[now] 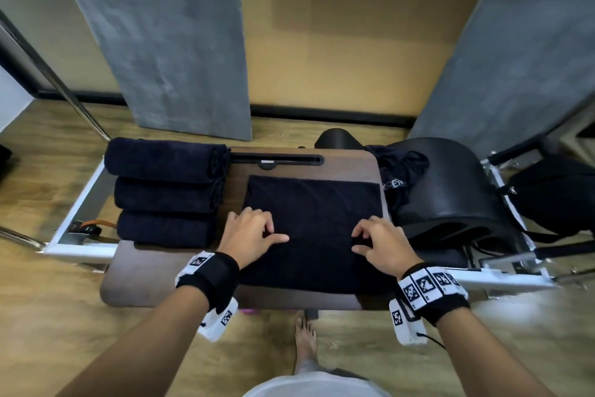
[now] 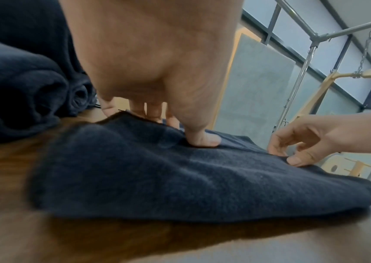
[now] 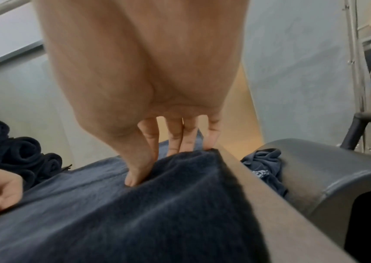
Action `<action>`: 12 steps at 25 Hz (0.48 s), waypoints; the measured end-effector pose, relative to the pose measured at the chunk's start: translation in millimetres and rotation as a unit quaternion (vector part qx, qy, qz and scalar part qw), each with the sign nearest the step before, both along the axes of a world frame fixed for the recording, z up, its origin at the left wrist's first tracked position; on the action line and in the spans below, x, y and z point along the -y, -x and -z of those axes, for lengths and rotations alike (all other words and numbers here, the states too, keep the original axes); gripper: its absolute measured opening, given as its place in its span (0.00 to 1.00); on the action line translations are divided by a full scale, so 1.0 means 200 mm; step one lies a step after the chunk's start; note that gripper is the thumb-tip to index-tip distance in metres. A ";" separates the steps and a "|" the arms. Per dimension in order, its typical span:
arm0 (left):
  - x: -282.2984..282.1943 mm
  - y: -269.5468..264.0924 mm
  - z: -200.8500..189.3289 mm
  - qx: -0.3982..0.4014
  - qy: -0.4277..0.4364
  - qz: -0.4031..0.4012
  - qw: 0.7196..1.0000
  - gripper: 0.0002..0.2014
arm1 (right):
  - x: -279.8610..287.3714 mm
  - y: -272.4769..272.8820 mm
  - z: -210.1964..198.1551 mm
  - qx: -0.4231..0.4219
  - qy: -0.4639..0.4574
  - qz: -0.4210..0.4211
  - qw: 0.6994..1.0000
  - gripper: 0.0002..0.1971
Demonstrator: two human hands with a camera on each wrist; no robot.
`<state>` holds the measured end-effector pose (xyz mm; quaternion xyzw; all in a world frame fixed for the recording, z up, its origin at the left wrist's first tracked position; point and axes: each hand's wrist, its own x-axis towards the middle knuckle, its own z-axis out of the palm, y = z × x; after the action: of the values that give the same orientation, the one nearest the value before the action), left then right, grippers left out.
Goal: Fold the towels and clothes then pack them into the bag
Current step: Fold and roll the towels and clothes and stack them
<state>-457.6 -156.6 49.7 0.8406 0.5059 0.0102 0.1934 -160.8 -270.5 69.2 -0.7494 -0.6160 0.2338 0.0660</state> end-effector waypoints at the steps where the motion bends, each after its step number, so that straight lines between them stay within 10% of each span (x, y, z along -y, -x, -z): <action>1: 0.01 0.03 -0.01 -0.025 0.002 0.005 1.000 0.22 | 0.03 0.00 -0.01 0.028 0.005 0.006 1.000 0.10; 5: 0.07 0.13 -0.04 -0.041 0.005 -0.006 0.999 0.17 | 0.12 0.00 -0.04 0.044 0.002 0.041 0.998 0.10; 12: 0.05 0.11 -0.12 0.197 0.054 -0.149 0.967 0.04 | 0.09 -0.08 -0.13 -0.147 -0.133 0.163 0.966 0.12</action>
<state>-479.0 -166.4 72.9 0.7252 0.5773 0.1773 0.3307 -145.7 -288.2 94.3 -0.7815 -0.4943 0.2435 0.2927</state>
